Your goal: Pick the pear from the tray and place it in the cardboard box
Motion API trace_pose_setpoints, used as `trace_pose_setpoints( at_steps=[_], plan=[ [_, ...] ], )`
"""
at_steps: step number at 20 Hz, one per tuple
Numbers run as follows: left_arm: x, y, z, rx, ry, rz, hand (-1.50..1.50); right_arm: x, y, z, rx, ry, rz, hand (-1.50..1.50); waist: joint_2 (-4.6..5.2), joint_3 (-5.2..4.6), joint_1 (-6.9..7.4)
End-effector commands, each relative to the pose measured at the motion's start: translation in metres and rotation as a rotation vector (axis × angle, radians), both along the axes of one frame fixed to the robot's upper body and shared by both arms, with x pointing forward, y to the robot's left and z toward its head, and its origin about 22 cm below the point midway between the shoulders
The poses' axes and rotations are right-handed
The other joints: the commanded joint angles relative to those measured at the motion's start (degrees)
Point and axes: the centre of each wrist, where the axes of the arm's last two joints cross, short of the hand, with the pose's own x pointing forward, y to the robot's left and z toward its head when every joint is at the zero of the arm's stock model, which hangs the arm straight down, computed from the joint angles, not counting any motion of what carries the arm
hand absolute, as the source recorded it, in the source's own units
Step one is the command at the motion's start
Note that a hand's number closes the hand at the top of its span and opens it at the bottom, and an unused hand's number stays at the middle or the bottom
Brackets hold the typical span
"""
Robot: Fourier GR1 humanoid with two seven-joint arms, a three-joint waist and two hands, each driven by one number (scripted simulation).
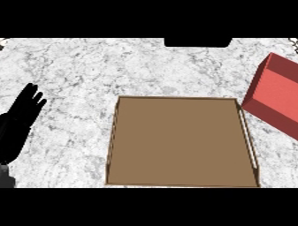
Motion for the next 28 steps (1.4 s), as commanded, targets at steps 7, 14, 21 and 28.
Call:
trace_pose_setpoints(
  at_steps=[7, 14, 21, 28],
  plan=[
    [-0.002, 0.002, 0.000, -0.007, 0.023, -0.017, 0.00, 0.018, -0.041, -0.052, 0.127, 0.114, 0.051, -1.50, 0.02, 0.05, 0.04],
    [0.006, 0.004, -0.006, -0.006, 0.002, 0.025, 0.00, 0.017, -0.046, -0.047, 0.562, -0.124, 0.001, -1.50, -0.16, 0.03, -1.44],
    [-0.009, 0.017, -0.003, -0.005, -0.003, 0.018, 0.00, -0.013, -0.110, -0.027, 0.792, -0.182, -0.102, -1.50, -0.02, 0.04, -0.44],
    [0.002, 0.017, 0.002, 0.002, -0.009, 0.004, 0.00, -0.048, -0.168, 0.011, 0.878, -0.196, -0.161, -1.50, 0.24, 0.11, 0.08]
  ],
)
